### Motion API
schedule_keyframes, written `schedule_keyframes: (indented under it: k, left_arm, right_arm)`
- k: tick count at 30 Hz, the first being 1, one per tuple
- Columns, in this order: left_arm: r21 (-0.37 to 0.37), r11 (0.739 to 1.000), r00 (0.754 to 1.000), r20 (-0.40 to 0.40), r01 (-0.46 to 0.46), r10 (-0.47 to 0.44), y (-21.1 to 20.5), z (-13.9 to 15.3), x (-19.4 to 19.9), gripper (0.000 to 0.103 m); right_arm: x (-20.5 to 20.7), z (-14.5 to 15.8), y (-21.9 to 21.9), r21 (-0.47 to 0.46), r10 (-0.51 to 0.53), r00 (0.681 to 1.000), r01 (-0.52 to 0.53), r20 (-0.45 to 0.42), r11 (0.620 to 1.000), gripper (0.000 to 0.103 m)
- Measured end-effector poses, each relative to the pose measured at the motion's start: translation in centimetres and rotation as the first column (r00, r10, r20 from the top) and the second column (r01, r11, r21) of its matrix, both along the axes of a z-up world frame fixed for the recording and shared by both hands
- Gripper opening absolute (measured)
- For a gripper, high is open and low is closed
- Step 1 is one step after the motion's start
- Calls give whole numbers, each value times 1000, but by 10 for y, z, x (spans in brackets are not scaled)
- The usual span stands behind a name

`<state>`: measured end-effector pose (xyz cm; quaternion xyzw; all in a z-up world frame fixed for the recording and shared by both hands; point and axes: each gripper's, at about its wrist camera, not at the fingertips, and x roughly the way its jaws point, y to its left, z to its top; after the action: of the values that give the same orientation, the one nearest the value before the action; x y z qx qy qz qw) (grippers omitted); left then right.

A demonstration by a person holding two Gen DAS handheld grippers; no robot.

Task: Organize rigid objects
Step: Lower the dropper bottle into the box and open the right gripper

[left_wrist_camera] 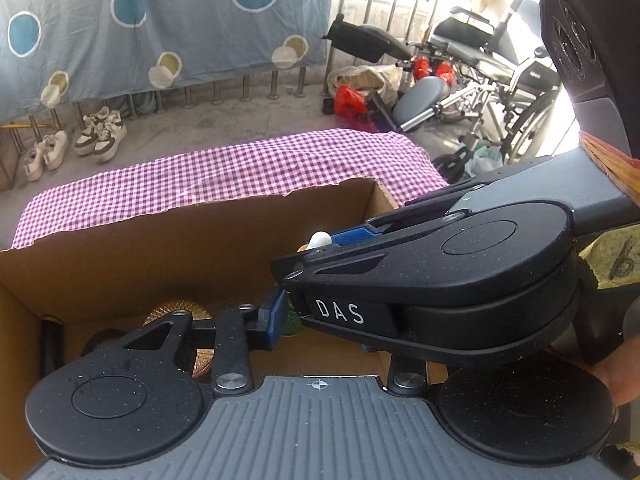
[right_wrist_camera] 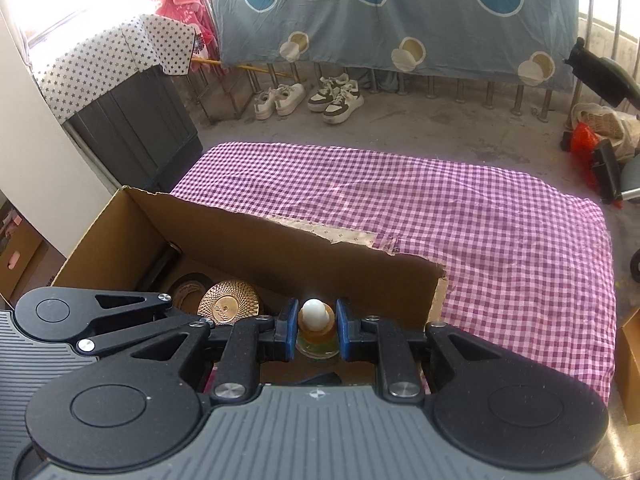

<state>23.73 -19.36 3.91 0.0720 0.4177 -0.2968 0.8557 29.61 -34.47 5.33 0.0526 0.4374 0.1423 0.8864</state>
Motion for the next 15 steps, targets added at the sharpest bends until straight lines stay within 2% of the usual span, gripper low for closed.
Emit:
schedule_keyframes:
  k: [2, 9, 12, 14, 15]
  left_arm:
    - [2, 1000, 1000, -2, -2, 2, 2, -1, 0, 38]
    - [7, 1000, 1000, -5, -26, 26, 9, 4, 3, 48]
    - [1, 1000, 999, 20, -30, 30, 15, 13, -3, 58]
    - [-10, 999, 999, 37, -34, 34, 20, 20, -10, 71]
    - [-20, 999, 998, 50, -34, 35, 23, 26, -15, 74]
  right_arm:
    - [2, 0, 5, -35, 8, 1000, -8, 2, 999, 22]
    - [6, 11, 13, -15, 12, 1000, -12, 11, 1000, 23]
    - [-1, 21, 10, 11, 1, 1000, -2, 27, 1000, 23]
    - [-12, 34, 7, 37, -14, 998, 12, 53, 999, 24]
    - [-19, 40, 5, 48, -21, 998, 18, 67, 999, 24]
